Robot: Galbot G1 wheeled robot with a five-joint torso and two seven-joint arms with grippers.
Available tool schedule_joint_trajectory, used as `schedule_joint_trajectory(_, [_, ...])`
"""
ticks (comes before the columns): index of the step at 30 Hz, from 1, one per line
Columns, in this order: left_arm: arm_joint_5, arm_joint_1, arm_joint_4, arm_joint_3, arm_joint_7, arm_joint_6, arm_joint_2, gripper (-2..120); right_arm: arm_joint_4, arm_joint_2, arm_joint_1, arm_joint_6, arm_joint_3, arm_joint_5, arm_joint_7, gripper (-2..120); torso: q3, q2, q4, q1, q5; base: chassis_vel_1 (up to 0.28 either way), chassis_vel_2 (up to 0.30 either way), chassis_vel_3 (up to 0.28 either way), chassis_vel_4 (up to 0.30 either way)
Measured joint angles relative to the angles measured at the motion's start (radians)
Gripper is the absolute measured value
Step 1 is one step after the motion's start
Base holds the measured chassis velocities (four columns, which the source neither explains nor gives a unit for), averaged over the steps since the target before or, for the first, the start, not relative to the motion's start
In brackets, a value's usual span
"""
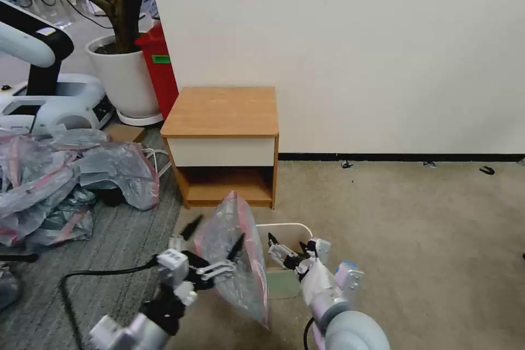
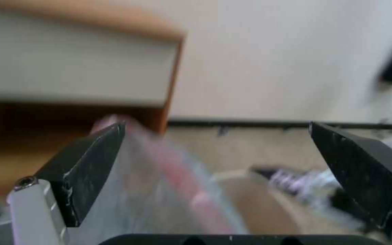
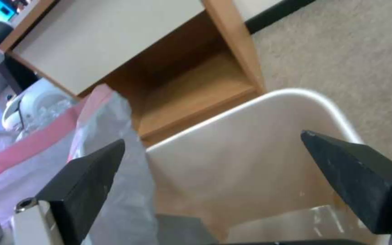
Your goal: Pick up the garbage bag from the table and place it over the trash can.
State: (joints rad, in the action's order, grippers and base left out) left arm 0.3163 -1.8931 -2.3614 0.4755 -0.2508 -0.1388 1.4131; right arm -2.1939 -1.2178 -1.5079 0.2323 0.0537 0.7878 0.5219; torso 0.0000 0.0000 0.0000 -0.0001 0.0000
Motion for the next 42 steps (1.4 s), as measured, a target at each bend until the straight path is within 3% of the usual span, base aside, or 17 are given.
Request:
schedule_joint_trajectory(1, [0.0,0.0,0.0,0.0,0.0,0.0,0.0,100,0.0,0.0,0.0,0.0,0.0,0.0,0.0,99,0.0,0.0,0.0,0.0,0.0,0.0,0.0,0.0,0.0])
schedule_joint_trajectory(4, [0.0,0.034,0.014,-0.058,0.171,-0.122,0.006,100,-0.009,-0.001,-0.021,-0.013,0.023,0.0,-0.003,99,0.0,0.0,0.0001,0.0,0.0,0.0,0.0,0.0,0.0])
schedule_joint_trajectory(12, [-0.046,0.066,0.042,-0.069,0.279,-0.197,0.003,100,-0.01,-0.013,-0.052,-0.037,0.051,-0.005,-0.013,99,0.0,0.0,0.0,0.0,0.0001,0.0,0.0,0.0,0.0])
schedule_joint_trajectory(23, [-0.066,0.087,0.058,-0.082,0.352,-0.216,0.008,100,-0.006,-0.014,-0.061,-0.051,0.06,-0.012,-0.017,98,0.0,0.0,0.0,0.0,0.0,0.0,0.0,0.0,0.0])
schedule_joint_trajectory(35, [-0.066,0.111,0.045,-0.082,0.442,-0.308,0.011,100,-0.003,-0.004,-0.058,-0.056,0.066,-0.012,-0.017,95,0.0,0.0,0.0,0.0,0.0,0.0,0.0,0.0,0.0])
schedule_joint_trajectory(42, [-0.07,0.112,0.022,-0.081,0.468,-0.355,0.008,90,-0.002,0.0,-0.06,-0.06,0.077,-0.012,-0.017,93,0.0,0.0,0.0,0.0,0.0001,0.0,0.0,0.0,0.0])
